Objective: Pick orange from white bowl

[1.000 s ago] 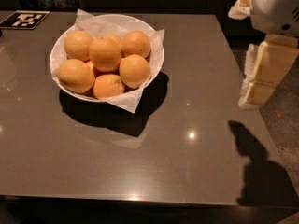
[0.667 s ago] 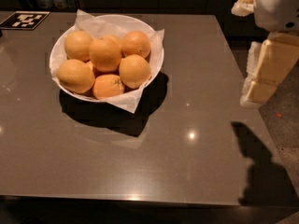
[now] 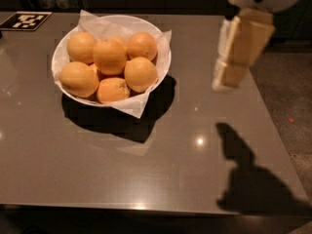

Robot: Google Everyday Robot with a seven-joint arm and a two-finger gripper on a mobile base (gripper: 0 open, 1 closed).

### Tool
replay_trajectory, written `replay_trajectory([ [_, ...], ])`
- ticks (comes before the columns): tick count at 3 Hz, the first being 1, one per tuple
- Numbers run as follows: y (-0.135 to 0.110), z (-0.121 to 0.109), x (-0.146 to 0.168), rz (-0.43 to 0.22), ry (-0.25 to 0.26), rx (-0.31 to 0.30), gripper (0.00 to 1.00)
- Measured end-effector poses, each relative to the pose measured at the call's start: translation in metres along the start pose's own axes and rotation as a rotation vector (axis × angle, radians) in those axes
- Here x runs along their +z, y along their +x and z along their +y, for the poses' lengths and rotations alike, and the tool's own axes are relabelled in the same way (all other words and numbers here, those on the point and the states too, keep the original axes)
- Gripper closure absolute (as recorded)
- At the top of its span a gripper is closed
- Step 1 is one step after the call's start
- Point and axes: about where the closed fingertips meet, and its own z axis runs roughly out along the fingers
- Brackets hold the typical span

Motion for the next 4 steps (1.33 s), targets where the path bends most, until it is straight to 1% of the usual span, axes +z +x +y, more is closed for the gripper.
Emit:
replay_trajectory([
  [1, -0.054, -0.020, 0.007, -0.018, 0.006, -0.036, 0.00],
  [2, -0.060, -0.022, 0.000, -0.034, 0.031, -0.041, 0.00],
  [3, -0.087, -0.030, 0.006, -0.075, 0.039, -0.050, 0.00],
  [4, -0.119, -0.041, 0.033, -0.066, 0.002, -0.085, 0.00],
])
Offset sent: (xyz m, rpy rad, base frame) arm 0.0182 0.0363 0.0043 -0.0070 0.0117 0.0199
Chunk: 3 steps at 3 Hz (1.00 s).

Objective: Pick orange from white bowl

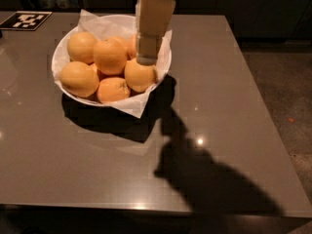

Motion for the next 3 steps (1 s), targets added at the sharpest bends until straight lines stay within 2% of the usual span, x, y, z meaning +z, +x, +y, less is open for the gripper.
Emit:
replay_trajectory([
  [1, -0.020, -0.012, 0.034, 0.040, -0.045, -0.047, 0.00],
  [2, -0.027, -0.015, 0.034, 0.023, -0.027, -0.052, 0.00],
  [3, -0.046, -0.030, 0.048, 0.012, -0.018, -0.034, 0.00],
])
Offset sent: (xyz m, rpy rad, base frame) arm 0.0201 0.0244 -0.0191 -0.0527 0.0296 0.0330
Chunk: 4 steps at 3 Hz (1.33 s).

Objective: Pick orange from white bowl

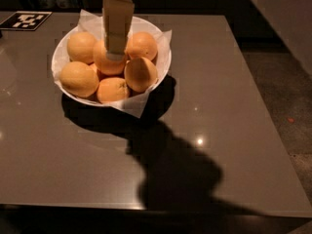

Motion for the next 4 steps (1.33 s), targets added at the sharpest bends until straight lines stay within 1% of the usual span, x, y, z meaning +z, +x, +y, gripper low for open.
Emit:
replay_trajectory([
  [1, -0.016, -0.014, 0.019, 0.009, -0.017, 0.029, 0.00],
  [2, -0.019, -0.019, 0.035, 0.014, -0.043, 0.071, 0.00],
  [3, -0.011, -0.018, 0.051, 0.016, -0.083, 0.134, 0.06],
  [4, -0.010, -0.017, 0.064, 0.016, -0.117, 0.164, 0.11],
])
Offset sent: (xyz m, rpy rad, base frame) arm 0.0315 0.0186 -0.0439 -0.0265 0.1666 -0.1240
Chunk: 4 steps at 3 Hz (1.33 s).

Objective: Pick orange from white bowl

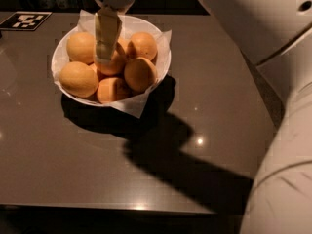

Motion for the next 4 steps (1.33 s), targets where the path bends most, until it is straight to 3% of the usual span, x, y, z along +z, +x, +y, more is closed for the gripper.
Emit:
replay_trajectory([
  [1, -0.007, 0.000, 0.011, 0.002, -0.028, -0.002, 0.18],
  [4, -0.009, -0.001, 0.042, 0.013, -0.100, 0.019, 0.18],
])
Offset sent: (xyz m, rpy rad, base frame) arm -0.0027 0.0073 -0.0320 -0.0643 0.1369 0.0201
